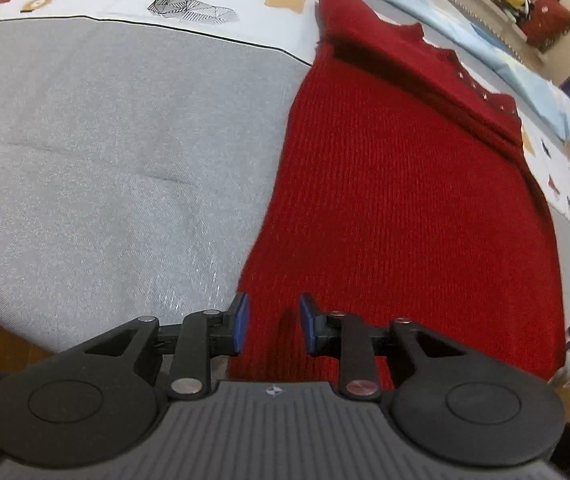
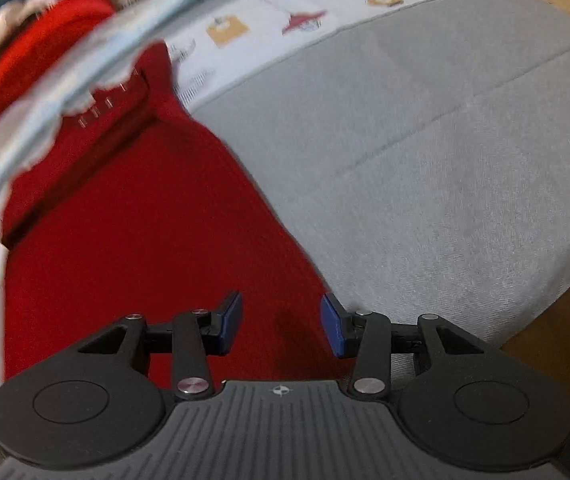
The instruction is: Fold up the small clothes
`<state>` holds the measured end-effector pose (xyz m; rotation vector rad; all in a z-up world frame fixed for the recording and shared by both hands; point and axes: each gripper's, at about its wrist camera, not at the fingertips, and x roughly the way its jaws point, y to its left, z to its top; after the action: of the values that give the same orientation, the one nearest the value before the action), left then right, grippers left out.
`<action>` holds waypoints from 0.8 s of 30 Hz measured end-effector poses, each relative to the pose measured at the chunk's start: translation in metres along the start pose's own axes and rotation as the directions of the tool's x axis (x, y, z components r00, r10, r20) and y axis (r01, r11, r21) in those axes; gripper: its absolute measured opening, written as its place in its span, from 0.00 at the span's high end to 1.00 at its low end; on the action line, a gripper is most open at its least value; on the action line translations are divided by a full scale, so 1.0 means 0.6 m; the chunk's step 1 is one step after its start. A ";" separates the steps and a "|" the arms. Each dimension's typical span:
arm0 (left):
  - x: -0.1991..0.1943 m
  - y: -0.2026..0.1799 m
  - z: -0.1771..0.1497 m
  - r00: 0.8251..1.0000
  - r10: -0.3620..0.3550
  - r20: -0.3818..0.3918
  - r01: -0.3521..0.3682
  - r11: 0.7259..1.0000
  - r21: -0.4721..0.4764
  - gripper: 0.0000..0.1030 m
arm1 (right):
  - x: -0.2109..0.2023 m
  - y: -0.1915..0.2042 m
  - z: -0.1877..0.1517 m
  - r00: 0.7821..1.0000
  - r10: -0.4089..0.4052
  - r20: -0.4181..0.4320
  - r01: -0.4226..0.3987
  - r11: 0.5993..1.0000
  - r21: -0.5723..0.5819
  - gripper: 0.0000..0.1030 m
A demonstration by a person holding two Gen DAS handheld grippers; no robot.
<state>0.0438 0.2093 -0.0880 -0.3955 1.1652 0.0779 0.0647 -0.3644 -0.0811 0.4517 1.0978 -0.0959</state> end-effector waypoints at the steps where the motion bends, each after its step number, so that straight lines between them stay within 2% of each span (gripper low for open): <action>1: 0.004 0.004 0.000 1.000 0.004 -0.010 -0.004 1.000 -0.001 0.70 | 0.007 -0.001 -0.003 1.000 -0.012 -0.012 0.012 1.000 -0.002 0.56; 4: 0.032 0.009 -0.008 0.995 0.040 -0.094 -0.039 0.999 0.020 0.70 | 0.024 0.000 0.000 0.998 -0.057 -0.034 0.056 0.998 -0.023 0.56; 5: 0.036 0.008 -0.010 0.995 0.040 -0.096 -0.037 0.999 0.029 0.69 | 0.030 0.001 0.001 0.996 -0.075 -0.043 0.074 0.997 -0.032 0.56; 8: 0.039 0.007 -0.008 0.996 0.035 -0.086 -0.031 0.999 0.043 0.69 | 0.044 -0.002 0.000 0.992 -0.101 -0.079 0.099 0.994 -0.035 0.56; 13: 0.040 0.005 -0.007 0.996 0.042 -0.083 -0.038 0.998 0.048 0.69 | 0.050 0.003 0.004 0.991 -0.107 -0.078 0.104 0.994 -0.045 0.55; 17: 0.035 -0.010 -0.014 0.996 0.061 -0.070 -0.055 0.995 0.077 0.69 | 0.053 0.008 -0.001 0.991 -0.108 -0.079 0.101 0.991 -0.082 0.50; 22: 0.034 -0.007 -0.018 0.996 0.062 -0.063 -0.057 0.995 0.081 0.69 | 0.051 0.014 -0.004 0.991 -0.113 -0.073 0.104 0.988 -0.111 0.50; 24: 0.036 -0.016 -0.021 0.996 0.066 -0.059 -0.061 0.994 0.087 0.69 | 0.050 0.014 -0.005 0.991 -0.113 -0.072 0.104 0.988 -0.115 0.53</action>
<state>0.0441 0.1929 -0.1093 -0.2873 1.2382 0.0715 0.0784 -0.3513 -0.1060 0.2977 1.1982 -0.1132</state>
